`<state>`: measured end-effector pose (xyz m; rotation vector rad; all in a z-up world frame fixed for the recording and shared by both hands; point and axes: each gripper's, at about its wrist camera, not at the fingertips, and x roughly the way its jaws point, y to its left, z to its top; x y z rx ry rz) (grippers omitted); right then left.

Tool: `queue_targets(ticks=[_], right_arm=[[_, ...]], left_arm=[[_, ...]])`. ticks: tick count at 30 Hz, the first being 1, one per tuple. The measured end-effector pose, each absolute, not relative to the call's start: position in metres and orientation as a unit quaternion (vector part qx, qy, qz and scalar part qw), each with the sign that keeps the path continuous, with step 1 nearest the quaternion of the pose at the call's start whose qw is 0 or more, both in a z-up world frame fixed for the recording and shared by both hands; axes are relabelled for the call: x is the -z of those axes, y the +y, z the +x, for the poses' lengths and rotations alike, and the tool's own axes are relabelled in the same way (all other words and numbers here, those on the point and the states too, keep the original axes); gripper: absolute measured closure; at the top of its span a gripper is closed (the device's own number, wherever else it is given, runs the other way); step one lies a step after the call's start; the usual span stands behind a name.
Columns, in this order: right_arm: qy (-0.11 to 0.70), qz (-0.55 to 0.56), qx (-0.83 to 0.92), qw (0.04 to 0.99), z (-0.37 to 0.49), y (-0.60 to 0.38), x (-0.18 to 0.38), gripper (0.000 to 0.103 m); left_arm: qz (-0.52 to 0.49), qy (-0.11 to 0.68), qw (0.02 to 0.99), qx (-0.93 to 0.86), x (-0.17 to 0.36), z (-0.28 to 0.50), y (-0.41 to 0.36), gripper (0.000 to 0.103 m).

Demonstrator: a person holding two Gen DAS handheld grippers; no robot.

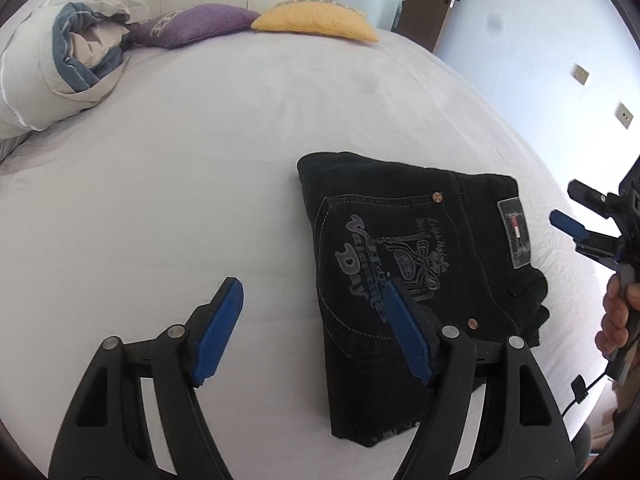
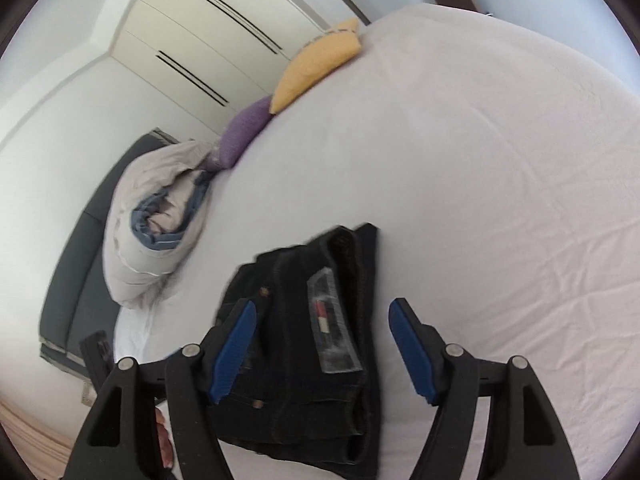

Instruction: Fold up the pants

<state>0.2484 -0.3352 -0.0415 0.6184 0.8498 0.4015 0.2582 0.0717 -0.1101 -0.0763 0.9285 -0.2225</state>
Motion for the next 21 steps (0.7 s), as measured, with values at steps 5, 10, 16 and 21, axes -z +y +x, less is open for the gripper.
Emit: queue_targets(ticks=[5, 10, 16, 21], right_arm=[[0.408, 0.352, -0.219, 0.814, 0.291, -0.313, 0.064, 0.027], [0.442, 0.395, -0.157, 0.790, 0.296, -0.337, 0.110, 0.042], [0.406, 0.378, -0.073, 0.829, 0.214, -0.384, 0.082, 0.017], [0.340, 0.280, -0.048, 0.897, 0.136, -0.367, 0.011, 0.016]], left_arm=[[-0.052, 0.412, 0.904, 0.105, 0.072, 0.211, 0.084, 0.019], [-0.077, 0.368, 0.923, 0.082, 0.033, 0.175, 0.110, 0.004], [-0.056, 0.315, 0.947, 0.038, -0.018, 0.142, 0.131, 0.000], [0.024, 0.189, 0.982, -0.020, -0.084, 0.090, 0.118, 0.000]])
